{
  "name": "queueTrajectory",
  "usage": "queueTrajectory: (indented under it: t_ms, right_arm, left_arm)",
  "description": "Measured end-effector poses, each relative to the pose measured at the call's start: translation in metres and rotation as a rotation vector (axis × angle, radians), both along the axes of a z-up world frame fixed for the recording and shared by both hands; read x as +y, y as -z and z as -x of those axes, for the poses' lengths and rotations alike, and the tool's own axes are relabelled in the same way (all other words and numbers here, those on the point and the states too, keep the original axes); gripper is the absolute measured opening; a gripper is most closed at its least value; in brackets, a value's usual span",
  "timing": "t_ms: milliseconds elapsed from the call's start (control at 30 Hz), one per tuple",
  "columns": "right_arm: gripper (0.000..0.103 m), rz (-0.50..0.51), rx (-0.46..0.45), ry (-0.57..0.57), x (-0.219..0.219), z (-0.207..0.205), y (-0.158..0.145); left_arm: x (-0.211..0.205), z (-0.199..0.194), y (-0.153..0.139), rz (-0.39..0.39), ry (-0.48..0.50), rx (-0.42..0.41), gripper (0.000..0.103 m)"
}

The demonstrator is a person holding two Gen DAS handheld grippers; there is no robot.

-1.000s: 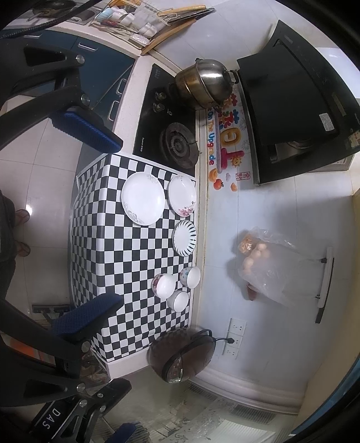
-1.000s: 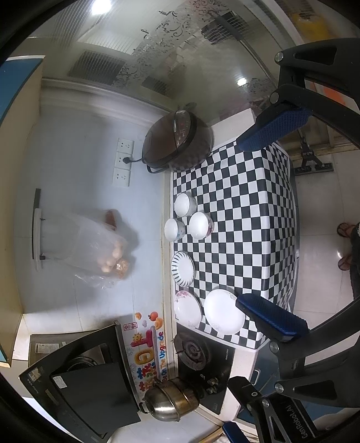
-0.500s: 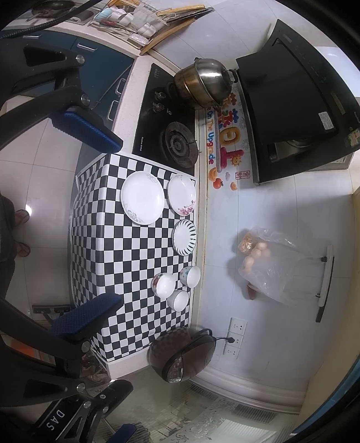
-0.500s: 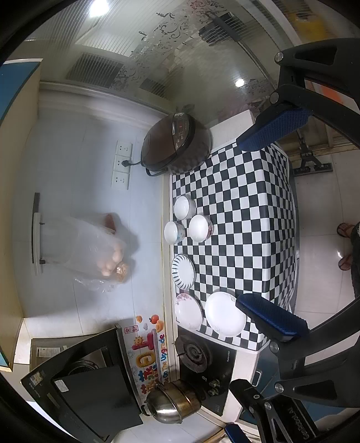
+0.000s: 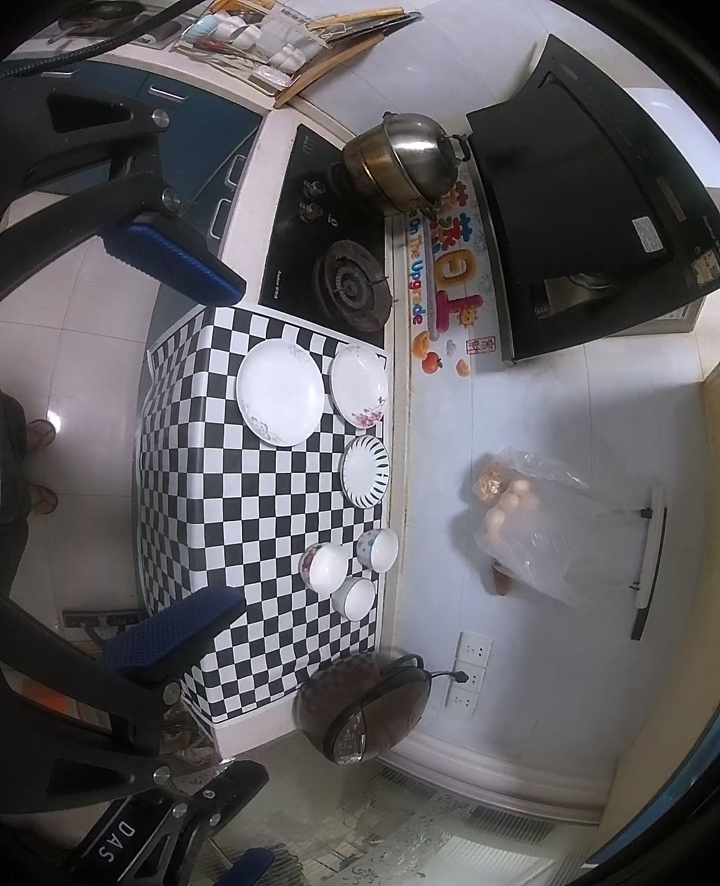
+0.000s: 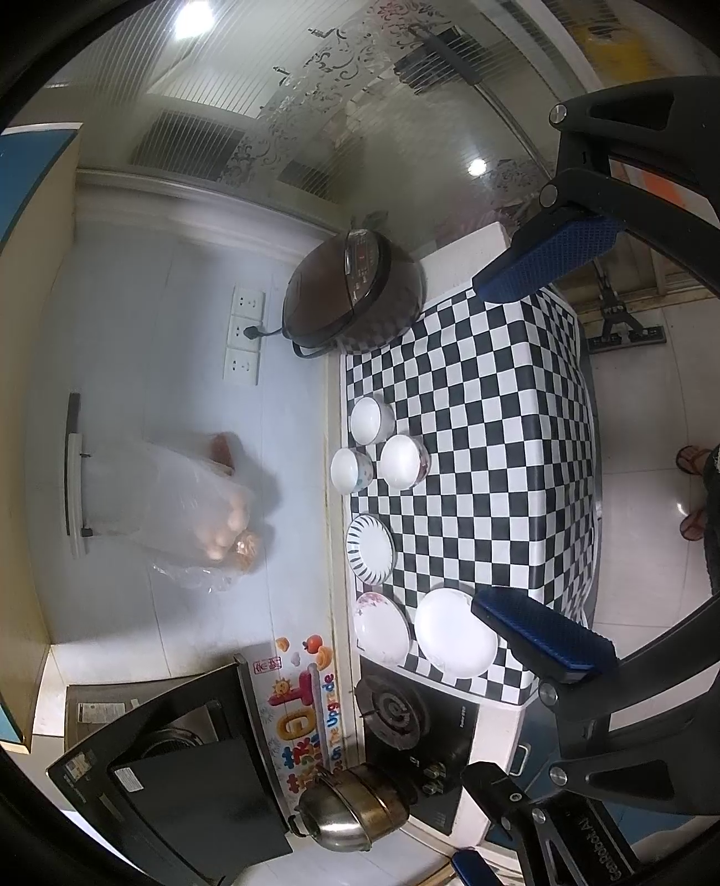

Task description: Organize plates and bowls

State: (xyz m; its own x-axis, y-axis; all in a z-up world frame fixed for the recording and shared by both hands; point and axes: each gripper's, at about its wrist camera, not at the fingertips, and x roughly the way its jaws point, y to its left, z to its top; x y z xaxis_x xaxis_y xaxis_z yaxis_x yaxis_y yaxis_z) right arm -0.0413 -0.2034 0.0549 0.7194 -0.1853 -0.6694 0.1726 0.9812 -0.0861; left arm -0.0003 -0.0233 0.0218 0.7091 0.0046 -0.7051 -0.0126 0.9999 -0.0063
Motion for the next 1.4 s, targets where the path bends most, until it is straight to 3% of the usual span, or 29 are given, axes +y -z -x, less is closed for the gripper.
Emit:
queueTrajectory:
  t_ms: [1033,1200,1400]
  right_arm:
    - [0.103,-0.029,0.002,-0.007,-0.004,-0.015,0.007]
    - [0.103,-0.069,-0.078,-0.058,-0.016,-0.029,0.024]
    - [0.103,-0.181,0.049,-0.145,-0.032,-0.095,0.085]
  left_arm:
    - [-0.002,-0.004,0.002,0.000,-0.008,-0.010,0.103]
    - [0.002,-0.035,0.018,-0.007,-0.041,-0.018,0.103]
    - [0.018,-0.092,0.064,-0.072,-0.135,0.034,0.103]
